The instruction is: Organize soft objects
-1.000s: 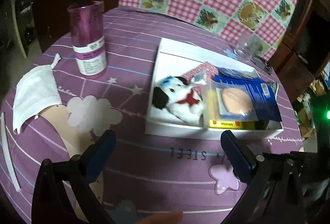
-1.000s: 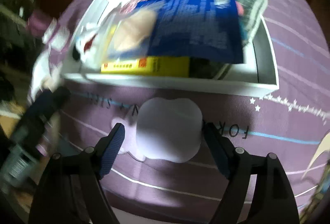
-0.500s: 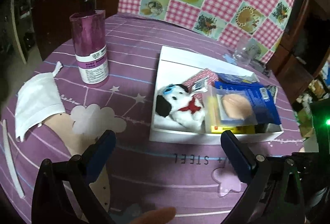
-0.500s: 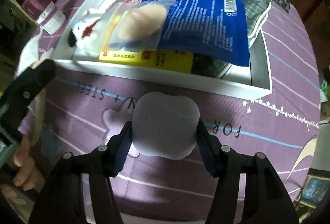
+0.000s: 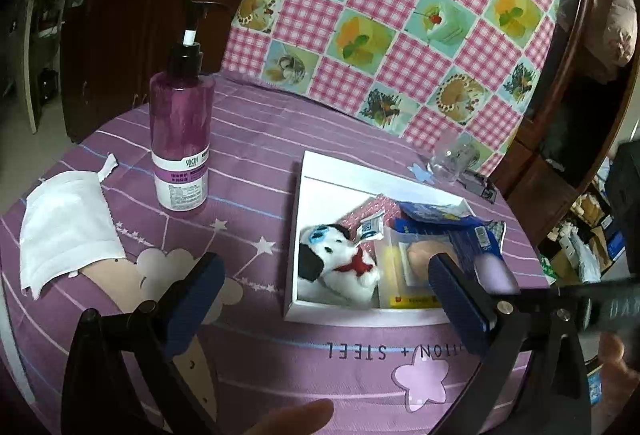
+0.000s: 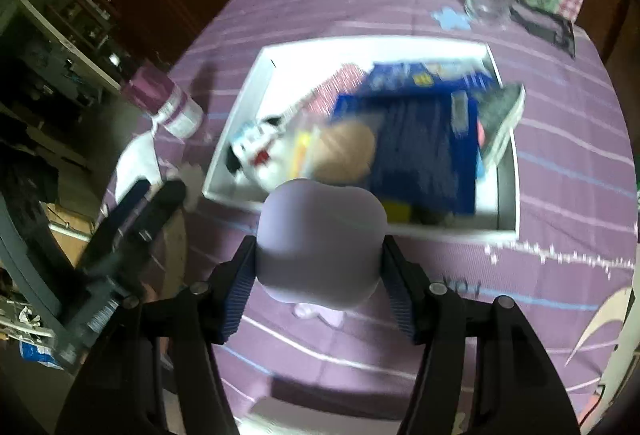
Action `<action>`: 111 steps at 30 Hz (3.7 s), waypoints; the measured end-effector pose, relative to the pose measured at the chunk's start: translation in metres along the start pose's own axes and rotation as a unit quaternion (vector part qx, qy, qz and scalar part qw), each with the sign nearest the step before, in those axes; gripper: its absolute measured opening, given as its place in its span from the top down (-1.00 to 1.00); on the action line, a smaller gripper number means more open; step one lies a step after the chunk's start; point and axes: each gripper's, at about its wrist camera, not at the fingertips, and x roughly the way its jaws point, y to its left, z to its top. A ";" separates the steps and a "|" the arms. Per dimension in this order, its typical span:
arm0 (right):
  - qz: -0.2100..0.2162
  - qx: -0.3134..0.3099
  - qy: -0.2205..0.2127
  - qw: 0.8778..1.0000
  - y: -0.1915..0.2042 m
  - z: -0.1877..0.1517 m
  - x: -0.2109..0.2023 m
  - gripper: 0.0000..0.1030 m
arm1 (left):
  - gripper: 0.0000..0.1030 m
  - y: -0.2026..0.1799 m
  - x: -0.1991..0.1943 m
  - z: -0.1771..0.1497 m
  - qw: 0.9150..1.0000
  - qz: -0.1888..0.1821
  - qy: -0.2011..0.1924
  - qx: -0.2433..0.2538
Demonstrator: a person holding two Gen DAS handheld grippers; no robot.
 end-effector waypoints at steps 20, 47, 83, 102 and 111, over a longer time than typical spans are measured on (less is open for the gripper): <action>0.033 0.068 0.065 0.995 0.012 0.062 0.089 -0.78 | -0.99 0.019 0.040 -0.012 0.997 0.055 0.046 0.023; -0.086 0.021 -0.055 0.995 0.005 0.029 -0.010 -0.90 | -0.99 -0.002 0.020 -0.012 0.998 0.040 0.024 0.049; -0.048 0.044 -0.225 0.972 -0.082 -0.161 -0.073 -0.90 | -0.99 -0.051 -0.048 -0.081 0.994 0.009 0.012 0.106; -0.087 -0.009 -0.281 0.956 -0.053 -0.178 -0.067 -0.90 | -0.99 -0.071 -0.051 -0.100 0.987 0.047 -0.008 0.153; -0.083 -0.003 -0.279 0.957 -0.056 -0.178 -0.067 -0.90 | -0.99 -0.070 -0.051 -0.100 0.988 0.051 -0.005 0.147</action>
